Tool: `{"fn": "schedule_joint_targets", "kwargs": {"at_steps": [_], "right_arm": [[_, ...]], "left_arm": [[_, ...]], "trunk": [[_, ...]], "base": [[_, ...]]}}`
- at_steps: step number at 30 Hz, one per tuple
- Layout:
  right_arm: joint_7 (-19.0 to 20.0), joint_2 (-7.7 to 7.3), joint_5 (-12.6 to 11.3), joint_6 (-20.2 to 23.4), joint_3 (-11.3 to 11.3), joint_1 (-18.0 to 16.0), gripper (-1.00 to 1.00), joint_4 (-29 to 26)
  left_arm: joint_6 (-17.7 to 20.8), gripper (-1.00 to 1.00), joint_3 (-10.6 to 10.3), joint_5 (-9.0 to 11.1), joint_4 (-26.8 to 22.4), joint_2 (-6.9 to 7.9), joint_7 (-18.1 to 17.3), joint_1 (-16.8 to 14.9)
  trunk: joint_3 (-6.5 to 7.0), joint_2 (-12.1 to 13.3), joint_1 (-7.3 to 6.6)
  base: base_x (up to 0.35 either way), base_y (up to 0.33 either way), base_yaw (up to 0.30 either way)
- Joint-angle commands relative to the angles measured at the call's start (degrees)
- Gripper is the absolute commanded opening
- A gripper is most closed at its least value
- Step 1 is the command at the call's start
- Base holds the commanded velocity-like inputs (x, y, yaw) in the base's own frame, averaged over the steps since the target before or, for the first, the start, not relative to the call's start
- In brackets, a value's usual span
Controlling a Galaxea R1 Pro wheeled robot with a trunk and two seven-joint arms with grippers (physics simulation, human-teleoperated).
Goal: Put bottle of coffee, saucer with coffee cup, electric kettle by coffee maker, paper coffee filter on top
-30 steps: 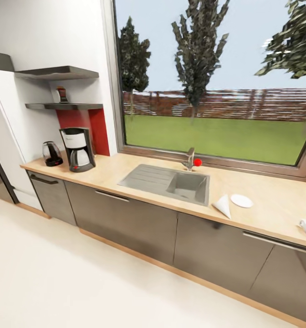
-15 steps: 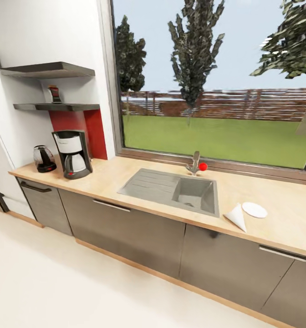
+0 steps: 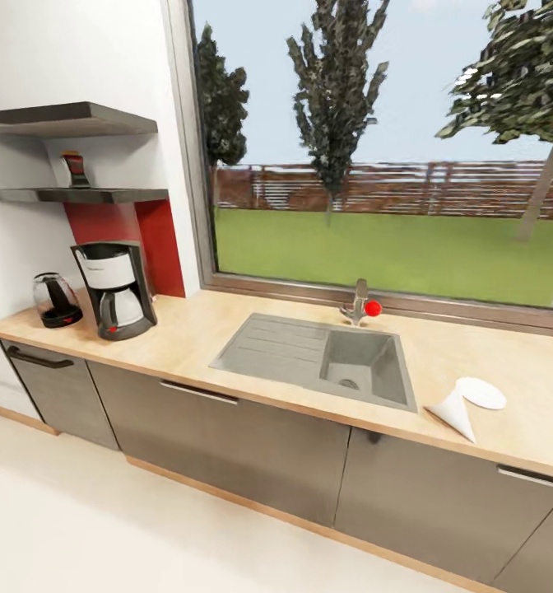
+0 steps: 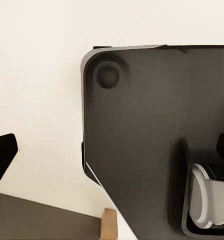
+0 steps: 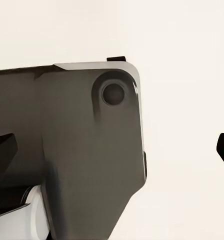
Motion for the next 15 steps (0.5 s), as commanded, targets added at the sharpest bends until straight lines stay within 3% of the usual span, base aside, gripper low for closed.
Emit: {"fn": "schedule_joint_targets", "kwargs": {"at_steps": [1, 7, 15], "right_arm": [[-0.01, 0.02, 0.0, -0.16, -0.3, -0.01, 1.0, -0.02], [0.07, 0.02, 0.0, -0.16, -0.3, 0.0, 1.0, 0.0], [0.08, 0.02, 0.0, -0.16, -0.38, -0.01, 1.0, -0.02]], "left_arm": [[-0.17, 1.0, 0.01, 0.02, -0.02, -0.01, -0.05, -0.01], [-0.17, 1.0, 0.01, 0.02, -0.01, -0.08, -0.05, -0.02], [-0.17, 1.0, 0.01, 0.02, -0.01, -0.08, -0.05, -0.01]], "trunk": [[-0.1, -0.1, 0.06], [-0.1, -0.1, 0.06], [-0.1, -0.1, 0.06]], "base": [[0.29, 0.199, -0.001], [0.291, 0.197, -0.025], [0.296, 0.195, -0.242]]}}
